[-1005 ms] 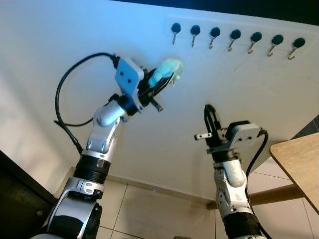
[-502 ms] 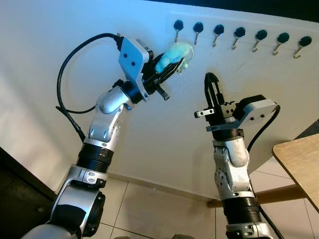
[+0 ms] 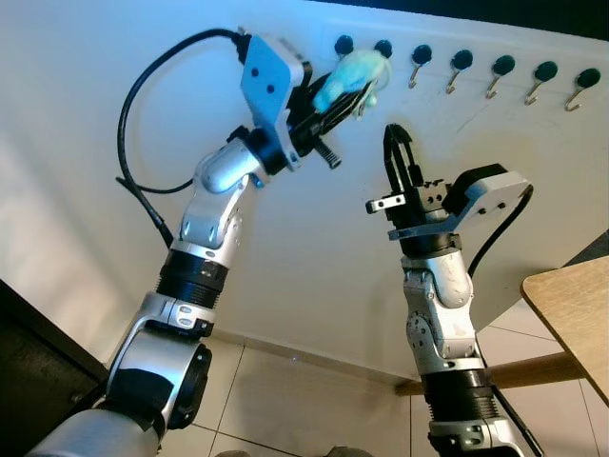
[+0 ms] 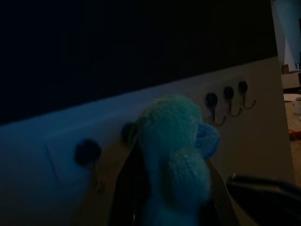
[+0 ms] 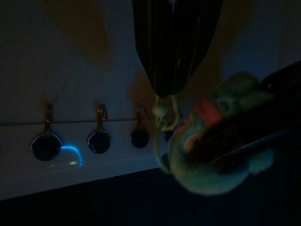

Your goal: Hang keys on a hook

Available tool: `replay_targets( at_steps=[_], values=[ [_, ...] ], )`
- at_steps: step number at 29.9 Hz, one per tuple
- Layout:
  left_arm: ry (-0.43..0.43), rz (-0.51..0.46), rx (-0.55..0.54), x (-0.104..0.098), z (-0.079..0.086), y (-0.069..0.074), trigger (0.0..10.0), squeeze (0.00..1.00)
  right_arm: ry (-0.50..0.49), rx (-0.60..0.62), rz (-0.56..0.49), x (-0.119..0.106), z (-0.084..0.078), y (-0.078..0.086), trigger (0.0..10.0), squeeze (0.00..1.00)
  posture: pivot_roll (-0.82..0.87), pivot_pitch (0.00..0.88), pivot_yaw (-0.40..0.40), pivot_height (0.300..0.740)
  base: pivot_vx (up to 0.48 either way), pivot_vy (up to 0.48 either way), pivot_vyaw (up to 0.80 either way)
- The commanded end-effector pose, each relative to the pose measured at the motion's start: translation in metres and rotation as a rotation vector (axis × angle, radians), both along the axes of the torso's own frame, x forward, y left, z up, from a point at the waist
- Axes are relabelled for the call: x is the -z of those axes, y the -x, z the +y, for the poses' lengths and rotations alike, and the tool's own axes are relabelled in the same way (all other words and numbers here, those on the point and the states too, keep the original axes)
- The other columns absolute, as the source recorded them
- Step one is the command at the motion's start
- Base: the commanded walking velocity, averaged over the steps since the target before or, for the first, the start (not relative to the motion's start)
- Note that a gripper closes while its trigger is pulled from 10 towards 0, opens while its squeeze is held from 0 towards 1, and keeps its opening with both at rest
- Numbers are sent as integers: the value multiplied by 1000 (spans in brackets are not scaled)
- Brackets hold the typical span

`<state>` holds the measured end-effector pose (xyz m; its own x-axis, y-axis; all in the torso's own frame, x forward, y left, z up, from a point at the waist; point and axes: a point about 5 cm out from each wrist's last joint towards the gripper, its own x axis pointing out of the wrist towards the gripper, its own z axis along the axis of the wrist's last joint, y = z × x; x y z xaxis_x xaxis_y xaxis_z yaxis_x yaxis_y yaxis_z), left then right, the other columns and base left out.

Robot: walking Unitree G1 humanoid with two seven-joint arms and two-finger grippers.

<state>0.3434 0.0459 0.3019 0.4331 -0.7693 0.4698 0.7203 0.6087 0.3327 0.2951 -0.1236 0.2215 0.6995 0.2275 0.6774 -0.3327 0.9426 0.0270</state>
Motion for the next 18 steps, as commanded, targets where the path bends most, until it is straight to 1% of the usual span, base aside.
replay_targets(
  at_steps=[1,9,13,17,18],
  values=[
    [19,9,18,-1,-5,0,10000,0,-13,-6,-2,-3,-1,1,10000,0,58,51,-36,740,0,0,0],
    [24,22,23,-2,-12,-2,10000,0,-13,-12,8,-2,-1,1,10000,0,59,53,-36,740,0,0,0],
    [29,25,12,-2,-14,-3,10000,0,-14,-14,11,-2,-1,1,10000,0,60,54,-37,740,0,0,0],
    [26,38,-62,-1,-10,-12,10000,0,-13,-18,17,-2,0,1,10000,0,58,55,-37,740,0,0,0],
    [26,38,-62,-1,-10,-12,10000,0,-13,-18,17,-2,0,1,10000,0,58,55,-37,740,0,0,0]
  ],
)
